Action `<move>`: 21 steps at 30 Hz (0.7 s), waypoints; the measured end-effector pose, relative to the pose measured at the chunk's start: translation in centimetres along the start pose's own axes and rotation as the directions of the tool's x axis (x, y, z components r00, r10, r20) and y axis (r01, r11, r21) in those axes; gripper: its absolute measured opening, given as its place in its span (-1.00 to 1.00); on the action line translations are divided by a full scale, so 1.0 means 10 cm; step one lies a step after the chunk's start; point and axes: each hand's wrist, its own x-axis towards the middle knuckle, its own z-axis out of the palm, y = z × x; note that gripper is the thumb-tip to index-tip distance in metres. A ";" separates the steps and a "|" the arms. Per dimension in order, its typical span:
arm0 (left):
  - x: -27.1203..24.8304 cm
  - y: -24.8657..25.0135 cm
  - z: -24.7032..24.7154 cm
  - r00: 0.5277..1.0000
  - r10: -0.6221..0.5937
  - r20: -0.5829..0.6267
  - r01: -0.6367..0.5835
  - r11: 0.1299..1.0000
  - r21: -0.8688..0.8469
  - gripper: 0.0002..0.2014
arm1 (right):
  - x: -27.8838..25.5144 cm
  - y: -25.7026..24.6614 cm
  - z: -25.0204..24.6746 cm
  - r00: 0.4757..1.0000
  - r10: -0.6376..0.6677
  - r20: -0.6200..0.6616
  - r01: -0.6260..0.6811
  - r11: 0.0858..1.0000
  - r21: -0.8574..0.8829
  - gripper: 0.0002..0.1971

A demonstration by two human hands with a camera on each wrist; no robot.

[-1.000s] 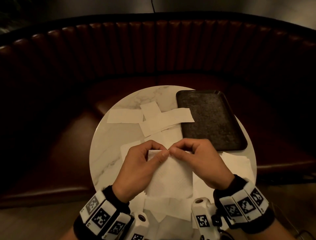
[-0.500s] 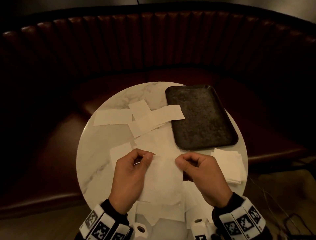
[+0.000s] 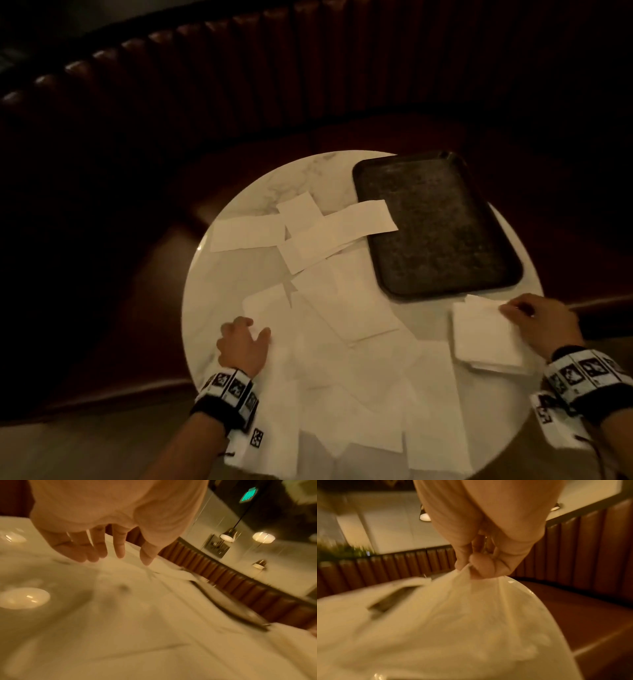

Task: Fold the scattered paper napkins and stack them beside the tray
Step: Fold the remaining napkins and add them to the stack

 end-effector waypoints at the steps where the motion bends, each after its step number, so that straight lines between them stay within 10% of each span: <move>1: 0.10 -0.01 -0.04 0.999 -0.034 -0.021 0.035 0.998 0.057 -0.53 | 0.05 0.03 0.04 1.000 -0.005 -0.010 0.005 0.998 -0.069 -0.87; 11: 0.71 0.20 -0.11 0.933 0.268 0.240 -0.350 0.831 0.432 -0.13 | -0.14 -0.08 0.16 0.988 0.017 -0.153 -0.032 0.995 -0.093 -0.71; 21: 0.84 0.34 -0.01 0.964 0.137 0.227 -0.240 0.815 0.528 -0.59 | -0.92 -0.59 0.18 0.975 -0.216 -0.044 0.216 0.976 -0.013 -0.80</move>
